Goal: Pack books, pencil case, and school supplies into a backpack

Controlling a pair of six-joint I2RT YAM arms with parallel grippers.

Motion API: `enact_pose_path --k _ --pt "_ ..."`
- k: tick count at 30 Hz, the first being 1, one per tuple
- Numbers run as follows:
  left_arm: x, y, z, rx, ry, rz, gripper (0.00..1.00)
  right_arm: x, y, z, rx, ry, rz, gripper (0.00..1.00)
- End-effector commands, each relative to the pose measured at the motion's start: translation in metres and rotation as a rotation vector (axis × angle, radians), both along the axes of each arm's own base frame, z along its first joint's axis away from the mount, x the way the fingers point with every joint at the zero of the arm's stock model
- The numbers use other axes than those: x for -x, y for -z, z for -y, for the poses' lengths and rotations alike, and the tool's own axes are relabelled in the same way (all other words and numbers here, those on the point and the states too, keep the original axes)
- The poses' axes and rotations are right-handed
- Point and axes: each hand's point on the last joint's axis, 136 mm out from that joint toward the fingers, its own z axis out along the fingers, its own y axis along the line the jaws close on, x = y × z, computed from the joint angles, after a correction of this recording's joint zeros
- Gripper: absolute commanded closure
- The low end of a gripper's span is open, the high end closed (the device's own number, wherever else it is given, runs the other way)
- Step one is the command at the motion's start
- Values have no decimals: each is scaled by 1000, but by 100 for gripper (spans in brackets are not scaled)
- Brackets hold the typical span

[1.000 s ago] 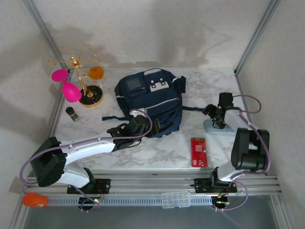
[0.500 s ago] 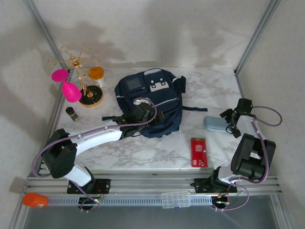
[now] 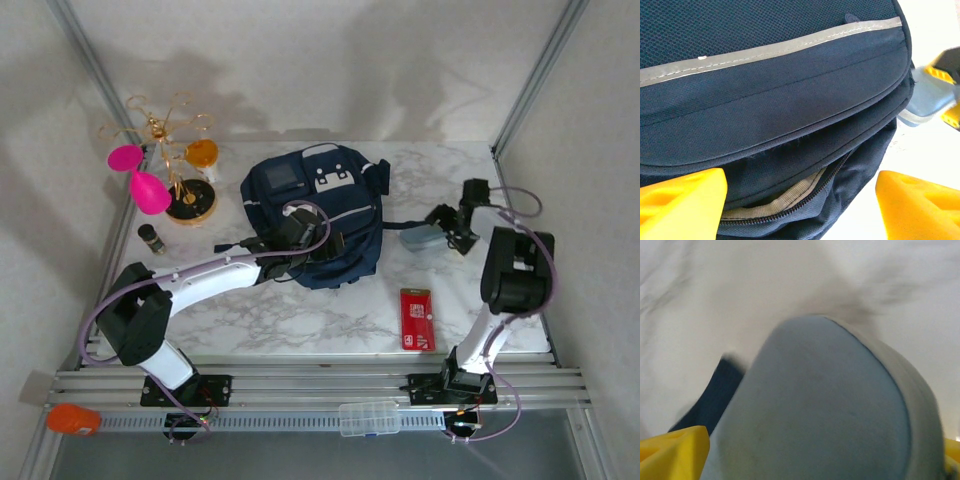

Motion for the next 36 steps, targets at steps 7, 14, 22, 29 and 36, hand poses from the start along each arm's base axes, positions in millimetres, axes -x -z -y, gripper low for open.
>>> enact_pose_path --k 7,14,22,29,36 --pt "-9 -3 1 17 -1 -15 22 -36 -21 -65 -178 -264 90 18" --pt "-14 -1 2 20 -4 -25 21 -44 -36 -87 -379 -289 194 35" --pt "-14 -4 -2 -4 8 -25 19 -18 -7 -66 -309 -185 106 28" --pt "-19 -7 -7 -3 -18 -14 19 -11 6 -98 -423 -265 96 32" --pt "-25 -14 -16 -30 -29 0 18 -23 -48 -117 -537 -341 250 42"
